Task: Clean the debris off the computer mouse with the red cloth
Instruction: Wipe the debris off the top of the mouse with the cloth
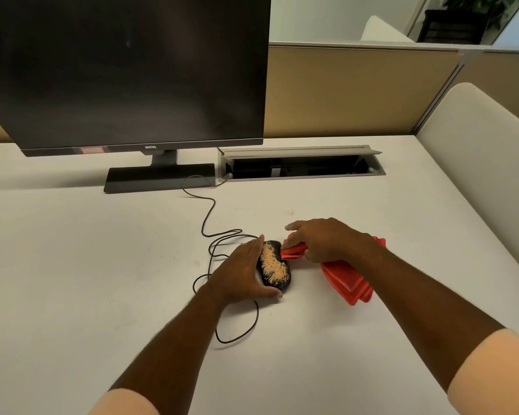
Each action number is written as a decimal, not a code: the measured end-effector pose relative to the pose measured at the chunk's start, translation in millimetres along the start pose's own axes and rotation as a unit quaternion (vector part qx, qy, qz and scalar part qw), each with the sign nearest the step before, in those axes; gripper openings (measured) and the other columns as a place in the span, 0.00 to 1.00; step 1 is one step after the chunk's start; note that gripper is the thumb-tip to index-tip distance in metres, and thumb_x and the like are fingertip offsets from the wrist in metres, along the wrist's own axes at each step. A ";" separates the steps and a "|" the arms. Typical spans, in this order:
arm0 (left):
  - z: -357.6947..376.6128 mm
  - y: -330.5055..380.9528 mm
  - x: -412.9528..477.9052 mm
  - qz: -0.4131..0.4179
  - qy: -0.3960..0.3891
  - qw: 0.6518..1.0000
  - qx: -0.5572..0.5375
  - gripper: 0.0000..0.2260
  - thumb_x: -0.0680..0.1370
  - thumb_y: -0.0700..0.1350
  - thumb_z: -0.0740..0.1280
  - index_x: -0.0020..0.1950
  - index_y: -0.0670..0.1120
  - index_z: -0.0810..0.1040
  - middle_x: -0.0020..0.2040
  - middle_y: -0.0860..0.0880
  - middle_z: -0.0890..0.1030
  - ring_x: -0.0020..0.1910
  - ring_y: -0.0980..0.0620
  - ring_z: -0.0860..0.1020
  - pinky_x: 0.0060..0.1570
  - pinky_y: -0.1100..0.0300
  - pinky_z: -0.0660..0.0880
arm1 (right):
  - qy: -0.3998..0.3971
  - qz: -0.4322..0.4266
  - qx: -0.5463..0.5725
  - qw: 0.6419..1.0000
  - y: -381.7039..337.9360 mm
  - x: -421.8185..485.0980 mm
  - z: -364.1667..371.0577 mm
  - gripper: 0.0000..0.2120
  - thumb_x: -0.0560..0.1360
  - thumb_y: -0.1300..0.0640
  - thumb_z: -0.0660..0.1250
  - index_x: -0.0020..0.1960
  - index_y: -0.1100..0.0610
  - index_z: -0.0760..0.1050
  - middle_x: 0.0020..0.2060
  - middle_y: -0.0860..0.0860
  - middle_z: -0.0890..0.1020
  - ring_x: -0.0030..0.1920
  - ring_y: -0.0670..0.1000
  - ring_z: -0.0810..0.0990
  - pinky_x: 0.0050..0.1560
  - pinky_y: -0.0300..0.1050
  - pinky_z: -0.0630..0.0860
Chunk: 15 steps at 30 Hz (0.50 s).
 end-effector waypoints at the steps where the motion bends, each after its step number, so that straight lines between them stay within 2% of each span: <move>1: 0.1 -0.1 0.0 0.000 -0.001 1.000 0.001 0.59 0.60 0.71 0.73 0.79 0.49 0.46 0.79 0.50 0.56 0.76 0.52 0.55 0.72 0.58 0.56 | 0.008 0.011 0.010 1.000 0.6 1.2 -0.5 0.28 0.72 0.57 0.65 0.69 0.37 0.69 0.75 0.47 0.65 0.66 0.56 0.72 0.53 0.52 0.73; 5: 0.3 0.1 -0.3 0.003 -0.001 1.000 0.005 0.59 0.60 0.71 0.73 0.80 0.49 0.46 0.79 0.49 0.56 0.77 0.52 0.54 0.71 0.60 0.54 | 0.070 0.076 0.036 0.994 -5.2 11.8 1.8 0.26 0.73 0.51 0.67 0.70 0.42 0.69 0.68 0.52 0.71 0.61 0.57 0.75 0.47 0.49 0.70; 8: -0.4 0.5 -0.4 0.003 -0.001 1.000 0.004 0.59 0.60 0.71 0.73 0.79 0.48 0.46 0.79 0.49 0.56 0.77 0.52 0.54 0.72 0.59 0.55 | 0.076 0.095 0.021 0.992 -14.5 18.8 7.2 0.26 0.73 0.50 0.68 0.70 0.43 0.69 0.66 0.52 0.73 0.58 0.57 0.77 0.45 0.48 0.69; 15: -1.0 0.8 0.0 0.006 -0.003 1.000 0.007 0.58 0.61 0.70 0.73 0.80 0.48 0.46 0.79 0.49 0.56 0.77 0.52 0.54 0.74 0.57 0.56 | 0.025 0.034 0.002 0.999 -20.4 11.5 3.2 0.28 0.73 0.52 0.68 0.71 0.40 0.67 0.67 0.50 0.72 0.60 0.56 0.75 0.48 0.49 0.72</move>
Point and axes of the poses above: each hand's wrist, its own x-axis towards the middle knuckle, its own z-axis out of the palm, y = z × x, the point moved 2 cm from there along x, towards the middle knuckle
